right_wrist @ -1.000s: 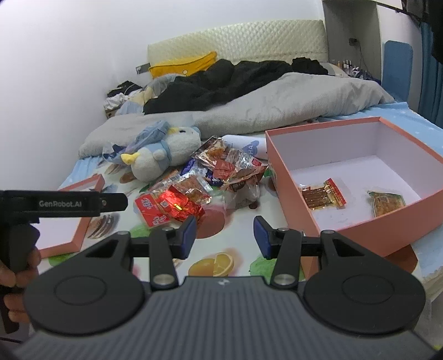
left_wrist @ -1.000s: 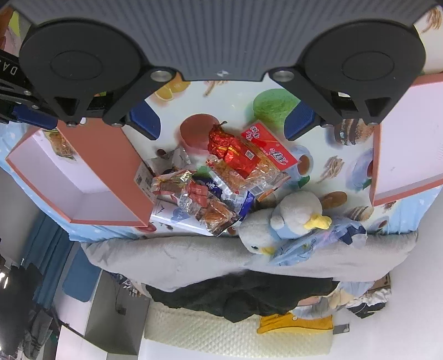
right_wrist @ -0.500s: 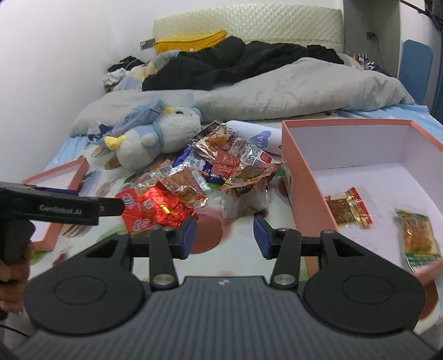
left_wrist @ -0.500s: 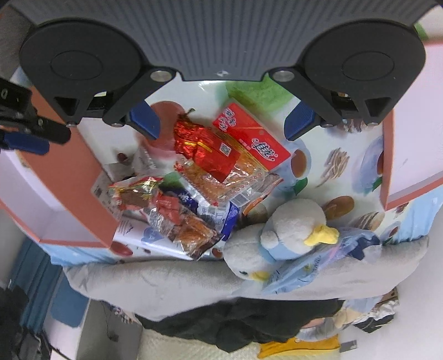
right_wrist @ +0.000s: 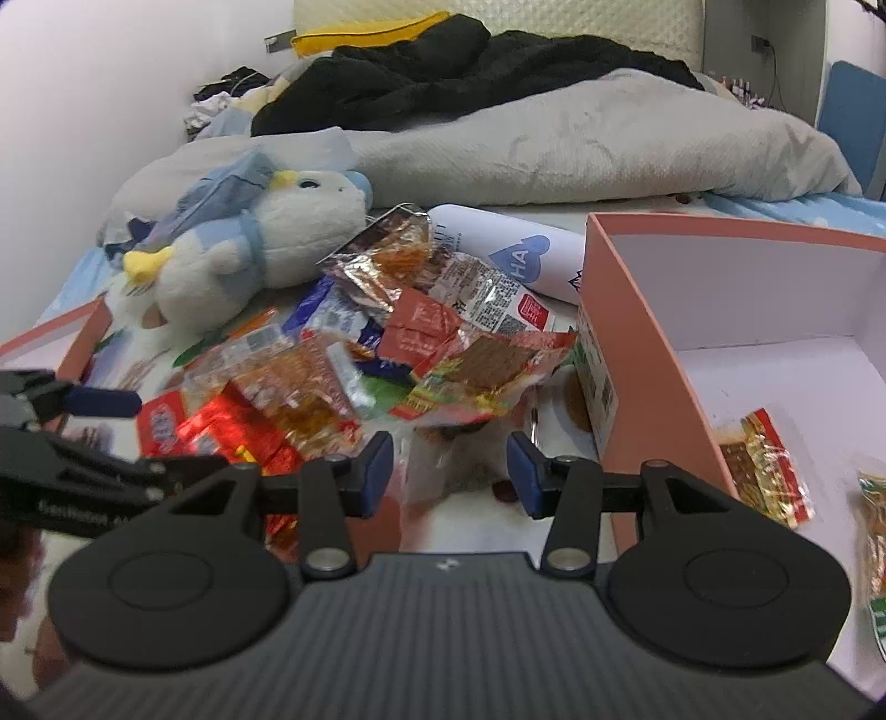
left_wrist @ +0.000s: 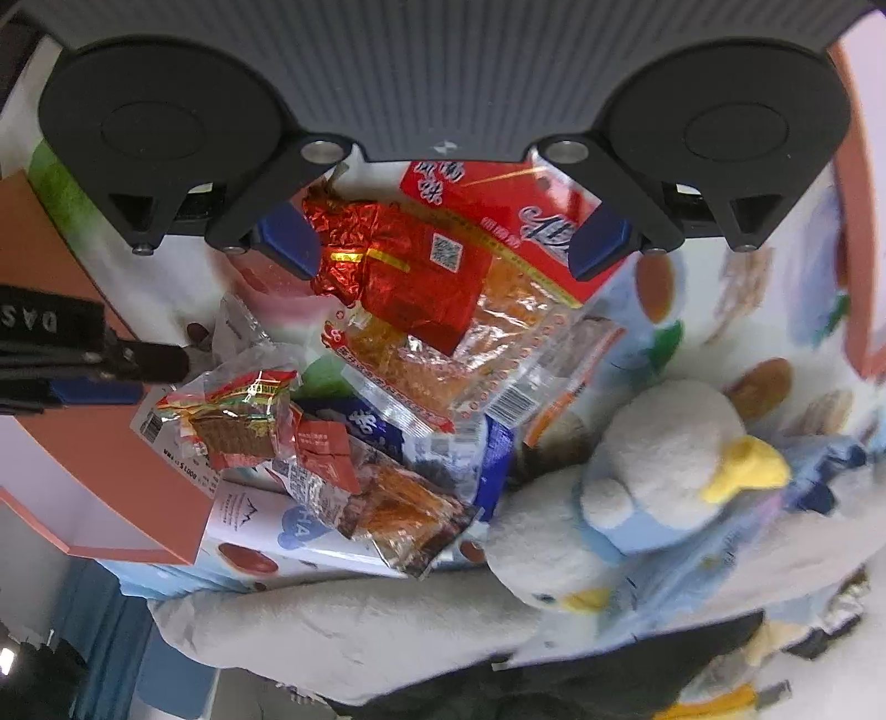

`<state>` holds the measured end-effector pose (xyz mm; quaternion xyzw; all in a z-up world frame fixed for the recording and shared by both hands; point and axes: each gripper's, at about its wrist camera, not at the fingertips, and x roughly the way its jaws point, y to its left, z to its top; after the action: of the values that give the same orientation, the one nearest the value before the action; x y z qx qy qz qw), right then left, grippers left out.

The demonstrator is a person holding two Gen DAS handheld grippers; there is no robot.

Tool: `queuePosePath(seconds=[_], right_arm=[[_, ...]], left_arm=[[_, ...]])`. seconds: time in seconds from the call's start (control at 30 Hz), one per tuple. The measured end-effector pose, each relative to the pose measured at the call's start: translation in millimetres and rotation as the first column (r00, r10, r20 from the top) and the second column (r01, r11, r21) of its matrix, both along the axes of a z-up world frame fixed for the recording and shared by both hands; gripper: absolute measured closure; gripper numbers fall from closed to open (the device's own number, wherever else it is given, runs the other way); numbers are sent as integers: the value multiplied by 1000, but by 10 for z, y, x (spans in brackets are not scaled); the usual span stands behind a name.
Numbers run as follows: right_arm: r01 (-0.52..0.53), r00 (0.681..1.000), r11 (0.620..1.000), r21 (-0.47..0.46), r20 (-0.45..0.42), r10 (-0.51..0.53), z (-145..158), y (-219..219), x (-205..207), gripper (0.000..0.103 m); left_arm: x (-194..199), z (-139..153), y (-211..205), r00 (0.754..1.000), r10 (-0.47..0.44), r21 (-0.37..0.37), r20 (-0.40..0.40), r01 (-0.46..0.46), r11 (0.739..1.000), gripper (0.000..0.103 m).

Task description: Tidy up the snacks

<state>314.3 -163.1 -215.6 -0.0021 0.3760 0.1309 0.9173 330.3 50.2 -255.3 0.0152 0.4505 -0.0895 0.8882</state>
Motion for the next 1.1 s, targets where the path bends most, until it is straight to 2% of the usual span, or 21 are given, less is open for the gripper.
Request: queuePosePath(seconds=[0.07,0.17,0.27,0.4,0.47,0.53,0.57,0.6,0.7,0.77,0.8,1.1], right_arm=[[7,1000,1000,9,-17,-7,-40,14,103,55],[26,999,1000,16,-40,-25,-114,61,218,55],[52,998,999,10,-36,-52,-152,86,280,46],[76,997,997,14,-24,-76,-163,86,338,44],[91,996,995,-38,-12,-92,-184,106,355,48],[113,994,993,-47,-6,-113,-203,88,366,56],[120,993,992,-49,3,-120,-202,78,366,63],[126,992,990,-66,17,-125,-197,82,361,77],[132,991,988,-81,31,-129,-163,65,356,87],[128,991,989,-80,41,-125,-130,50,332,97],[124,992,989,-85,48,-121,-108,46,310,99],[81,995,992,-96,63,-75,95,40,-91,100]], left_arm=[[64,-61,15,1000,-10,-31,-13,10,999,5],[110,-114,-1,1000,-11,-27,8,12,1000,6],[124,-135,-33,999,-37,-30,23,37,999,10],[137,-202,-54,999,-52,-42,-9,51,998,33],[134,-233,-57,999,-50,-53,-20,49,997,41],[138,-271,-51,999,-41,-65,-35,39,997,59],[140,-291,-49,999,-31,-63,-41,28,998,64],[135,-308,-44,999,-21,-66,-45,18,998,73],[110,-298,0,999,5,-113,-44,-9,994,91],[76,-261,5,999,10,-130,-31,-14,991,94],[56,-237,-2,1000,14,-132,-25,-17,991,96],[-335,-34,86,994,109,-218,-34,-113,969,100]])
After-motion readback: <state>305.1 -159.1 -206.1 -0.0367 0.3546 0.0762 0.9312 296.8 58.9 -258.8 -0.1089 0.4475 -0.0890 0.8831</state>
